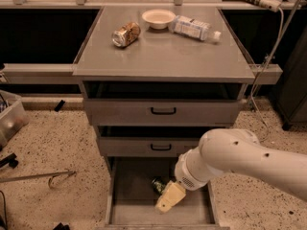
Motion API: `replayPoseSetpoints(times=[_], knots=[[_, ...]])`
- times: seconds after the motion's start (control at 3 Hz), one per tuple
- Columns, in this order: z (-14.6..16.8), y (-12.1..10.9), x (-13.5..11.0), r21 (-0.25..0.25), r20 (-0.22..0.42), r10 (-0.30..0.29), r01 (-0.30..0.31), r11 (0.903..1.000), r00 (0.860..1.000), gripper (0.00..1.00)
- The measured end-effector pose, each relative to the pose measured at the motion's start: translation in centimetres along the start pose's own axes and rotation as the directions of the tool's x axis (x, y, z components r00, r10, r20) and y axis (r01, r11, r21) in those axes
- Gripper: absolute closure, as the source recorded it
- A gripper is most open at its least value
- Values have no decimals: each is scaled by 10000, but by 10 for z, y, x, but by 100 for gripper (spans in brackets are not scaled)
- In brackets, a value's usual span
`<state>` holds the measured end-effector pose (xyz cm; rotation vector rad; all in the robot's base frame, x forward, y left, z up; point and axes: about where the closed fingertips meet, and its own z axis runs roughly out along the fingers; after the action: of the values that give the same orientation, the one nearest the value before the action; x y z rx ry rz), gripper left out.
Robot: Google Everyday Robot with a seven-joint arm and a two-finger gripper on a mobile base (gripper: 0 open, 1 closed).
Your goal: Pick green can from bottom drawer and place on counter
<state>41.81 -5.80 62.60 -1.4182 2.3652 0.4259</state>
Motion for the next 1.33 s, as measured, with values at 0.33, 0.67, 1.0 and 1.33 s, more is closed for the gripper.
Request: replayPoseSetpoints(times=[0.33, 0.67, 1.0, 1.33], knots=[[85, -25, 18, 40, -103, 667, -667, 9978, 9977, 0], [106, -36, 9, 250, 356, 1020, -1029, 9944, 9942, 0], [105, -36, 9, 266, 374, 1032, -1043, 9942, 9940, 0], [108, -36, 10, 341, 594, 1015, -1037, 9940, 9931, 0]])
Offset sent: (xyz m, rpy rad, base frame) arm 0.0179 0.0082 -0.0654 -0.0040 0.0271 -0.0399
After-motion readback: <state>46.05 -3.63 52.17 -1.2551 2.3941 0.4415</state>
